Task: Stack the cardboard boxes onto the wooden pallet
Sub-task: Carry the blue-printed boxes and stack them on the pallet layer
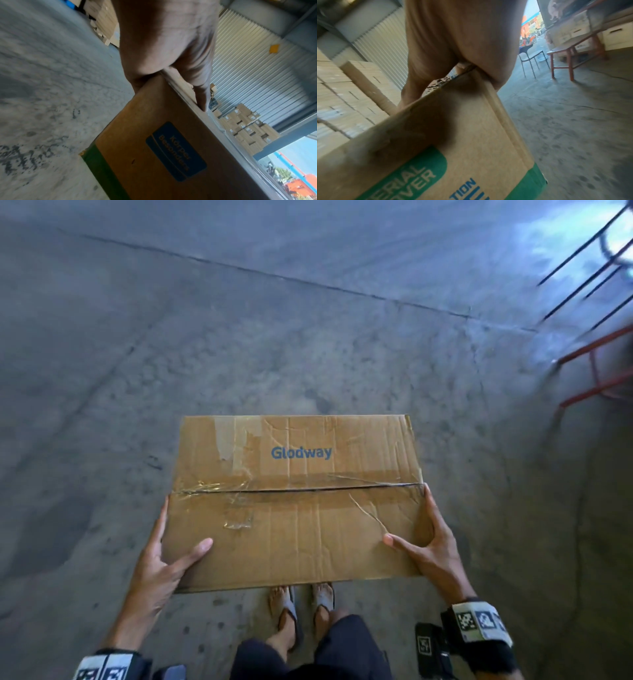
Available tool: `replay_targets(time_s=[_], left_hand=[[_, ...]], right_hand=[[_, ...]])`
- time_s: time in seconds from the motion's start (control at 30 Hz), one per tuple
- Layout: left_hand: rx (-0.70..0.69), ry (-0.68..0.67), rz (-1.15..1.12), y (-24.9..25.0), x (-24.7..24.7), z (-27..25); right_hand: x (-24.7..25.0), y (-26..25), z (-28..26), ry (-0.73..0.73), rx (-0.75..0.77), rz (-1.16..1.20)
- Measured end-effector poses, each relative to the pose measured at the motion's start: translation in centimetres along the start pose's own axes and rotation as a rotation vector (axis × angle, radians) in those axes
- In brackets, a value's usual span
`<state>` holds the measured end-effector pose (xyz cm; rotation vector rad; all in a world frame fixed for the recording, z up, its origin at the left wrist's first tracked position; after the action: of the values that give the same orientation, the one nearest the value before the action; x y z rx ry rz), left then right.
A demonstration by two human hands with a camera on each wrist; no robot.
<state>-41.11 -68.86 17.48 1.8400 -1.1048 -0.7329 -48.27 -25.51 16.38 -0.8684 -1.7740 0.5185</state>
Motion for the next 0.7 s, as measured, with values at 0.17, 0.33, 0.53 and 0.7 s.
replay_targets(time_s=[0.17,0.33,0.53,0.7], left_hand=[[-0.09,0.173,0.08,2.2,5.0,-3.0],[-0.205,0.342,0.054,3.8,6.5,-7.0],[-0.227,0.618,-0.044,0.7,8.1,-13.7],[-0.17,0.892,-0.118,-3.1,6.6,-21.4]], right_hand=[[-0.4,-5.5,0.9,-0.078,0.105,-0.037],[-1.3,-9.9,3.1,-0.148,0.243,-0.087],[-3.2,-14.8,5.3,-0.308,0.378,-0.214],[-5.9,-17.4,4.8,-0.455,0.516,-0.385]])
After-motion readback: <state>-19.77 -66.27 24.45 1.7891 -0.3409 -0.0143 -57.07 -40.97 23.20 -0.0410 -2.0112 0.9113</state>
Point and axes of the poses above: each hand's wrist, its own z-axis towards the middle knuckle, its own x-axis out of the back of the hand, y = z × x, the point moved 4 cm from there along z, towards the middle knuckle, and after that the axes turned 14 degrees about -z, right-handed, at the moved point
